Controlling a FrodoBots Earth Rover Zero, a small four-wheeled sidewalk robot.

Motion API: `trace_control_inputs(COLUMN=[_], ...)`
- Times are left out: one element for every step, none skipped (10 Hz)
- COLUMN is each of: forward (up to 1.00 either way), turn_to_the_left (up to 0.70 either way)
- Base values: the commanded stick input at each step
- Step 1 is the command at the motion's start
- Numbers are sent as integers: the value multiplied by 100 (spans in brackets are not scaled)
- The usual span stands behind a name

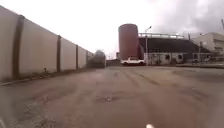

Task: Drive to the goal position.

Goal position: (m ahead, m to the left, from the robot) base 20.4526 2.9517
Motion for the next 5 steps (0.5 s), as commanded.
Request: trace_control_inputs(forward=[60, 60, 60, 60, 60], turn_to_the_left=[0, 0, 0, 0, 0])
